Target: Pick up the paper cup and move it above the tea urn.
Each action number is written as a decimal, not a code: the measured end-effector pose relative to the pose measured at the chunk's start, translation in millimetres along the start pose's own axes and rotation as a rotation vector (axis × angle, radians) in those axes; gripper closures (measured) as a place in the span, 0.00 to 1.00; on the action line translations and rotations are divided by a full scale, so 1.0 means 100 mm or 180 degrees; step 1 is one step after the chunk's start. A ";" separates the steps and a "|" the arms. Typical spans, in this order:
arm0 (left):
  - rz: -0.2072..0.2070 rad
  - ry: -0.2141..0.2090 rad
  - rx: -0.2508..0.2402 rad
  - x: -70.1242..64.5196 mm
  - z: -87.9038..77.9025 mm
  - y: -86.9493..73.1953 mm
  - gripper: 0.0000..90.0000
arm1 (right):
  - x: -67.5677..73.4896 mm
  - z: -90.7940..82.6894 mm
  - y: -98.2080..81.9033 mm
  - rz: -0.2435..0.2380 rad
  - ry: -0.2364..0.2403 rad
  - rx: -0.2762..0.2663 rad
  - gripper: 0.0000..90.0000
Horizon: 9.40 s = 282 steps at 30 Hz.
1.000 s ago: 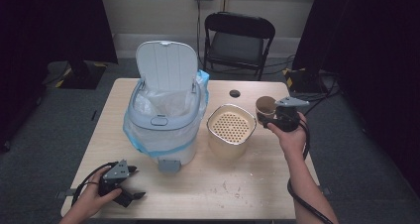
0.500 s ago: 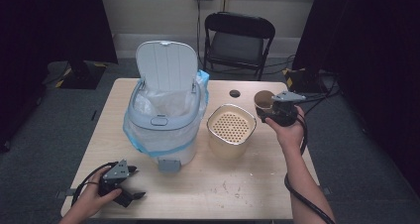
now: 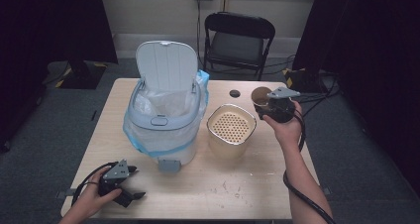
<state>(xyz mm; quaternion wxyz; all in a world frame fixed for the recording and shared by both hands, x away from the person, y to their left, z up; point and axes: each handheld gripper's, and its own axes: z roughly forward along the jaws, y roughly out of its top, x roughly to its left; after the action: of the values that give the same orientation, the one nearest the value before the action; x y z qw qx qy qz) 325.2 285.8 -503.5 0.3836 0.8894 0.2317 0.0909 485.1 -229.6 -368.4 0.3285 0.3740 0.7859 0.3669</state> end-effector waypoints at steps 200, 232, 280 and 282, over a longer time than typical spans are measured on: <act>0.0001 -0.0006 -0.0012 0.00 0.00 0.00 0.02 | 0.39 -0.18 0.42 -0.2998 -0.0844 0.0126 0.42; 0.0011 0.0001 -0.0009 0.00 0.00 0.00 0.02 | 0.53 -0.20 0.45 -0.3839 -0.1078 0.0306 0.42; 0.0009 0.0001 -0.0011 0.00 0.00 0.00 0.02 | 0.35 -0.22 0.62 -0.1830 -0.0126 0.0054 0.42; 0.0011 0.0001 -0.0009 0.00 0.00 0.00 0.02 | 0.32 -0.23 0.63 -0.1603 -0.0031 0.0003 0.42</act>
<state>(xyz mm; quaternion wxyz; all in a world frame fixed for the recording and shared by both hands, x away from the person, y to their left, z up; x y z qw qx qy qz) 325.3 286.0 -503.5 0.3846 0.8892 0.2301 0.0920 472.8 -181.9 -312.8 0.4132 0.1683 0.8529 0.2712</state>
